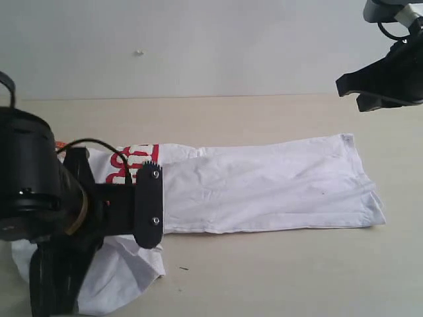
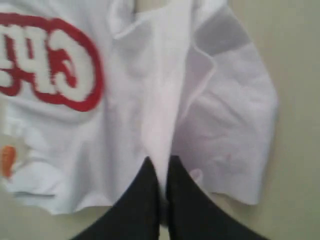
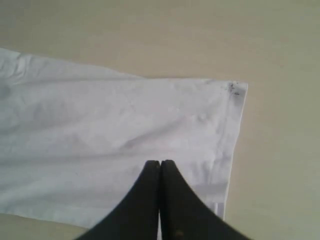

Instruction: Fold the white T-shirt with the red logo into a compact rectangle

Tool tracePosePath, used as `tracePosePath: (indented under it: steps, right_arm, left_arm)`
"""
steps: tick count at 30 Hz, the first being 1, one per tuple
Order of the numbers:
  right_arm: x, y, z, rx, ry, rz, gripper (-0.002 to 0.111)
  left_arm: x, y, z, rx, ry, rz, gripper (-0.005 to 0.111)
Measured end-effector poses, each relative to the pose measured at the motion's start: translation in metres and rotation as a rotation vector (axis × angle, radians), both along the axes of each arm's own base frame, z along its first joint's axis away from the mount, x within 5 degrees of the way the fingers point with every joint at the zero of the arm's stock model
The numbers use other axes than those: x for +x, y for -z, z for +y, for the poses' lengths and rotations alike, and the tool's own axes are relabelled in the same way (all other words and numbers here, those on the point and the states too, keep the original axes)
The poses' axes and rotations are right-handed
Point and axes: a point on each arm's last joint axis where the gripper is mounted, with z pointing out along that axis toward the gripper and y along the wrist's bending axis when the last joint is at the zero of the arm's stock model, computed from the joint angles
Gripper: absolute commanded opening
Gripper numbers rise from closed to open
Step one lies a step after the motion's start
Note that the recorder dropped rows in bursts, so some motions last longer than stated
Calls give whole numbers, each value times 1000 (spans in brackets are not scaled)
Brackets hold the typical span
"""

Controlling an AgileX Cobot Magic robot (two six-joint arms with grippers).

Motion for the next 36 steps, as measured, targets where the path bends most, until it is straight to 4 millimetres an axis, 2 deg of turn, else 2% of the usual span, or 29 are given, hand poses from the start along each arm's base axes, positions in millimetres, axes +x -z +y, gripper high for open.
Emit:
tracePosePath:
  steps: [3,7,14,18,21,25,26,27,32,36]
  right_arm:
    - [0,0,0,-4,-4,-6,0]
    - [1,-1,0,-7,-6,-14,0]
    - [2,-1,0,-12,-9,-27,0]
    - [2,-2,0,-12,-8,-34,0]
    - [3,-2,-1,-15,-10,-36,0]
    - [3,-2,-1,-16,-12,-38,0]
    - [3,-2,-1,-16,-12,-38,0]
    - [3,-2,-1,-17,-13,-38,0]
    - [3,-2,-1,-18,-12,-45,0]
    - [4,-3,-1,-19,-11,-53,0]
  left_arm:
    - [13,-12,6,33,65,-97,0]
    - [32,-17,16,80,145,-180,0]
    - [63,-24,10,-117,332,-347,0]
    - [77,-12,8,-179,369,-347,0]
    - [86,4,12,-161,355,-312,9]
    - [93,19,15,-138,341,-274,31]
    - [93,20,15,-135,346,-272,40]
    - [95,21,16,-142,352,-276,43]
    - [115,26,30,-185,311,-289,45]
    - [123,20,26,-303,355,-340,45]
